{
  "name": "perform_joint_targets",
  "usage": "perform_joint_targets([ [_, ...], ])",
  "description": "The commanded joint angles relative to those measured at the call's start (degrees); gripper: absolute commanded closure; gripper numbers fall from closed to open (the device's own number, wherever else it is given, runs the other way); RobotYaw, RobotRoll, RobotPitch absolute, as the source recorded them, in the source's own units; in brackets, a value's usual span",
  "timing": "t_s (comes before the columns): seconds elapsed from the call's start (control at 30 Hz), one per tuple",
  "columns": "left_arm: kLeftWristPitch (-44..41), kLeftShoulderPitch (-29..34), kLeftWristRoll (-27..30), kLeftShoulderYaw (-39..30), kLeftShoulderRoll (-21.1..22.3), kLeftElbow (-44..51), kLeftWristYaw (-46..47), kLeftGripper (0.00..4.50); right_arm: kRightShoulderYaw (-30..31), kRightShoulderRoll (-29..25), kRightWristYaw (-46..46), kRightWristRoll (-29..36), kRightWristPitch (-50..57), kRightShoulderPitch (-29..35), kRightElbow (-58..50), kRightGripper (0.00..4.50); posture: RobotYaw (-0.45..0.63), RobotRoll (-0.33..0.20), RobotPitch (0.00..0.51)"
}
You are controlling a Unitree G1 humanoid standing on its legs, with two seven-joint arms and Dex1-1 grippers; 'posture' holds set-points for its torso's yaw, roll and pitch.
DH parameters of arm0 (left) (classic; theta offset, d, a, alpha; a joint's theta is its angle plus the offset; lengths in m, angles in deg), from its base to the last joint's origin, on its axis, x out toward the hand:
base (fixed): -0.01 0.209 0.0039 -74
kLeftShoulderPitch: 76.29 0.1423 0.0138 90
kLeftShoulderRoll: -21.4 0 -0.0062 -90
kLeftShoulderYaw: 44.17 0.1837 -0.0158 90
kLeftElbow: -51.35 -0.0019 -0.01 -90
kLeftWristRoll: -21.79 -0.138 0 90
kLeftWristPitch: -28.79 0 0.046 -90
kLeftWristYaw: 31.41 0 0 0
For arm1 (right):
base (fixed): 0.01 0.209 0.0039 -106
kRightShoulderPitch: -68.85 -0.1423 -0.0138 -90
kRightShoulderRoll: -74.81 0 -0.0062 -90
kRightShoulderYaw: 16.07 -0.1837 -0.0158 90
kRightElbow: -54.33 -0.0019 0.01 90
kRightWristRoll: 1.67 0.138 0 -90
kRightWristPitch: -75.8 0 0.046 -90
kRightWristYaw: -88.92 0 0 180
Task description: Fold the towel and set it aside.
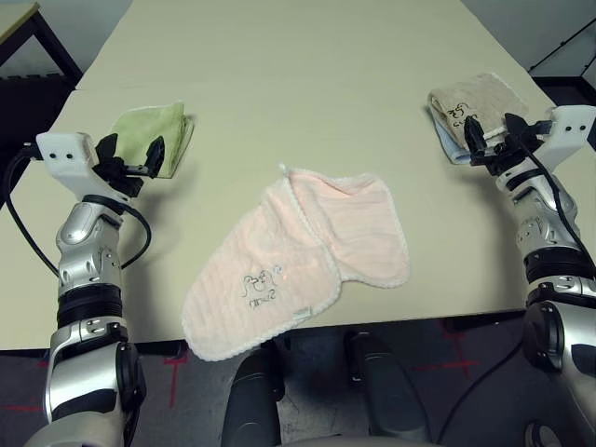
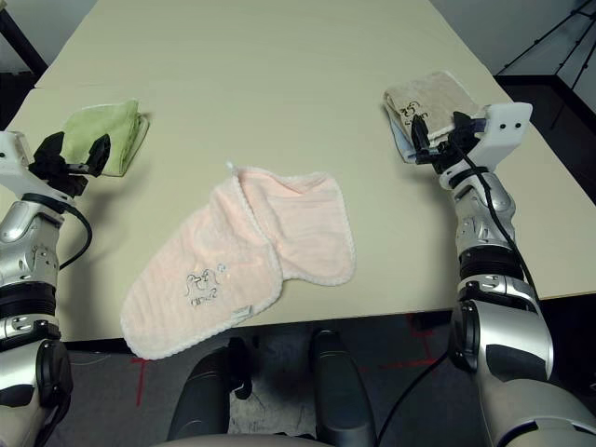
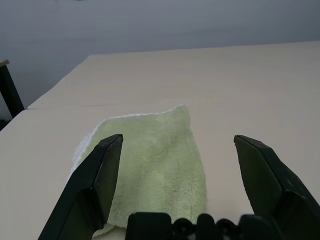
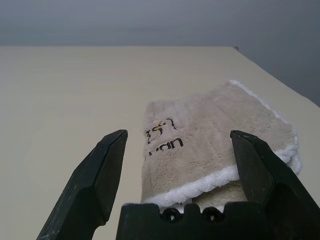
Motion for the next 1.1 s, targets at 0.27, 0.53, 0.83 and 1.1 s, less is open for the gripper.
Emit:
perform_joint_targets([
  [0.27, 0.2, 0.8, -0.2, -0.1, 0.2, -0.6, 1.8, 0.00, -1.1, -1.3, 0.8, 1.0, 0.0, 0.2, -0.2, 0.04, -0.19, 0.000, 0.153],
  [0.53, -0.2, -0.5, -0.2, -0.1, 0.9, -1.8, 1.9, 0.00, -0.9, -1.1, 0.6, 1.1, 0.0, 0.2, -0.1, 0.04, -0.18, 0.000, 0.148],
  [0.83, -5.0, -3.0, 3.3, 2.6, 2.3, -0.2, -8.4, 0.00, -0.6, -0.8, -3.4, 2.5, 2.0, -1.2, 0.5, 0.04, -0.16, 0.000, 0.136],
  [1.1, -15.6, -1.0, 10.3, 7.4, 6.6, 6.9, -32.7, 0.00, 1.6, -2.4, -13.5, 2.9, 8.1, -3.9, 1.1, 0.04, -0.16, 0.000, 0.140],
])
